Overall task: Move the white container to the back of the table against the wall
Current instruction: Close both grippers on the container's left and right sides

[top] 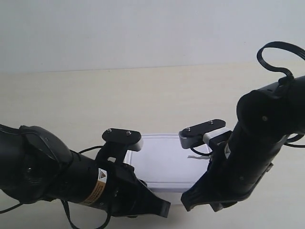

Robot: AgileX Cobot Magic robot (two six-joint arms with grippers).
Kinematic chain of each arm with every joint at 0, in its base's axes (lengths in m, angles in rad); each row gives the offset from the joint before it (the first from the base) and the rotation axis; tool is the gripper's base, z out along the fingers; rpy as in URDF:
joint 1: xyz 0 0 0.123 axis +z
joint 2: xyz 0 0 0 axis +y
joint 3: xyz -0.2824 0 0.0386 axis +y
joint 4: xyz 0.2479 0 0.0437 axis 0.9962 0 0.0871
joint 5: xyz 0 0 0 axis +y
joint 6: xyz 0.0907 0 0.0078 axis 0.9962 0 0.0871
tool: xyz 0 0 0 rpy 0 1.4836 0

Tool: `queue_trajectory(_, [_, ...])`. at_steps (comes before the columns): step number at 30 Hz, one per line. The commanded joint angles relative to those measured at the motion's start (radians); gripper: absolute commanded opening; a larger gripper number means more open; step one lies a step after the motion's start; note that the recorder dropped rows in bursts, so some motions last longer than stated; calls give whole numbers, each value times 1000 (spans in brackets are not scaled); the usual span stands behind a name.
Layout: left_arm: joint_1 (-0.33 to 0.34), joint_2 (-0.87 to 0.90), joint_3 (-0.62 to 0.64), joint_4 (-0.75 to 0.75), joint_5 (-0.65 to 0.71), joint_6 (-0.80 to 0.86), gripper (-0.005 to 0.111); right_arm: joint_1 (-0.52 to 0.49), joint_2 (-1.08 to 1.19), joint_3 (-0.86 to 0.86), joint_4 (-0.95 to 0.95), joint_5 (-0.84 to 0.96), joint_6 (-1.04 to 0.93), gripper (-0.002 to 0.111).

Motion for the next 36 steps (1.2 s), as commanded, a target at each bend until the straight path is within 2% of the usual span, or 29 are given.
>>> queue_trajectory(1, [-6, 27, -21, -8, 47, -5, 0, 2, -1, -4, 7, -67, 5, 0])
queue_trajectory(20, [-6, 126, -131, -6, 166, -5, 0, 2, 9, -4, 3, -203, 36, 0])
queue_trajectory(36, [12, 131, -141, 76, 256, 2, 0, -7, 102, -46, -168, -266, 151, 0])
